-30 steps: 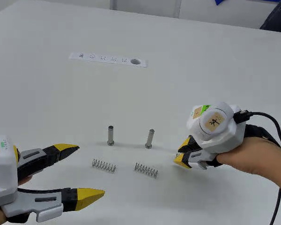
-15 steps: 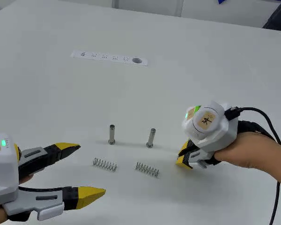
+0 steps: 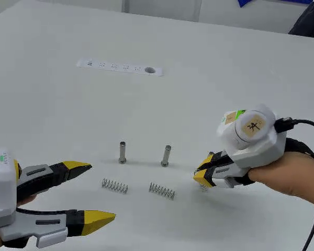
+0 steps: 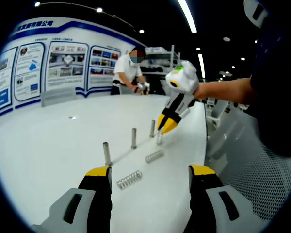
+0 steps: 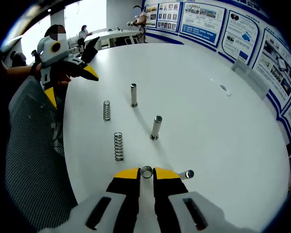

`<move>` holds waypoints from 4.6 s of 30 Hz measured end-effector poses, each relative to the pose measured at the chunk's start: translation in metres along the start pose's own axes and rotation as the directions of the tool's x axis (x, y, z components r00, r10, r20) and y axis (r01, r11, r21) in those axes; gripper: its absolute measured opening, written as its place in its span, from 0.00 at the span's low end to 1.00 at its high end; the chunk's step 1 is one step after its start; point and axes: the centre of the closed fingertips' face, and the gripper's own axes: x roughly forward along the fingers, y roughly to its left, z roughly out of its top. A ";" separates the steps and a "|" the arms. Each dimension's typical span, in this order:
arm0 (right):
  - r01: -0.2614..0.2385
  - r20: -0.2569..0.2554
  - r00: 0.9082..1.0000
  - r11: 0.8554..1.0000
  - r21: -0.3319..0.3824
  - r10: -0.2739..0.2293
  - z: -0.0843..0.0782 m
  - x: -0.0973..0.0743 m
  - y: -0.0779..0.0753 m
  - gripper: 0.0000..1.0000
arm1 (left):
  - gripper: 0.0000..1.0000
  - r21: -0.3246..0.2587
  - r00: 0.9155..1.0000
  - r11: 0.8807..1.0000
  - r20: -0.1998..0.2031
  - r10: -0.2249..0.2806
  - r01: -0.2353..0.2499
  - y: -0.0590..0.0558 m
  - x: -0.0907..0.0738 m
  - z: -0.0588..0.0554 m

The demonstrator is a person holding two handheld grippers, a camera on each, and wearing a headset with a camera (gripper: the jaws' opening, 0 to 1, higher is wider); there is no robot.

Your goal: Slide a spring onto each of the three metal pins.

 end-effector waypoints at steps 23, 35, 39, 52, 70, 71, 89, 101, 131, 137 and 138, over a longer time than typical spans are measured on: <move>-0.160 0.176 0.972 0.987 -0.002 0.157 0.078 -0.039 0.081 0.11 | 0.54 0.163 0.973 0.961 -0.100 -0.209 0.224 -0.027 0.037 0.015; -0.210 0.196 0.957 0.977 -0.047 0.215 0.096 -0.034 0.107 0.11 | 0.29 0.205 0.954 0.933 -0.102 -0.280 0.296 -0.045 0.048 0.017; -0.219 0.183 0.957 0.974 -0.053 0.225 0.094 -0.034 0.110 0.11 | 0.12 0.208 0.946 0.924 -0.121 -0.301 0.320 -0.050 0.049 0.013; -0.234 0.155 0.956 0.965 -0.114 0.250 0.091 -0.028 0.118 0.12 | 0.10 0.195 0.938 0.920 -0.136 -0.319 0.341 -0.058 0.049 0.012; -0.180 0.170 0.967 0.981 -0.065 0.189 0.089 -0.042 0.092 0.11 | 0.24 0.167 0.956 0.945 -0.132 -0.261 0.281 -0.041 0.044 0.008; -0.165 0.165 0.971 0.985 -0.057 0.173 0.087 -0.045 0.086 0.11 | 0.25 0.165 0.960 0.949 -0.129 -0.250 0.270 -0.038 0.042 0.007; 0.072 0.069 0.995 0.997 0.017 -0.073 0.049 -0.073 -0.016 0.11 | 0.38 0.100 0.992 0.989 -0.072 -0.103 0.109 -0.005 0.016 0.001; 0.133 0.001 0.991 0.990 0.052 -0.134 0.030 -0.051 -0.050 0.11 | 0.40 0.074 0.995 0.994 -0.070 -0.072 0.077 0.001 0.011 -0.005; 0.083 -0.072 0.995 0.991 0.105 -0.076 -0.006 0.002 -0.055 0.12 | 0.39 0.055 0.996 0.997 -0.068 -0.059 0.063 0.007 0.009 -0.010; 0.092 -0.084 0.993 0.991 0.102 -0.083 -0.011 0.010 -0.057 0.12 | 0.39 0.053 0.996 0.997 -0.068 -0.059 0.063 0.007 0.009 -0.011; 0.093 -0.086 0.993 0.990 0.103 -0.084 -0.012 0.010 -0.057 0.12 | 0.39 0.052 0.996 0.997 -0.067 -0.060 0.063 0.007 0.009 -0.011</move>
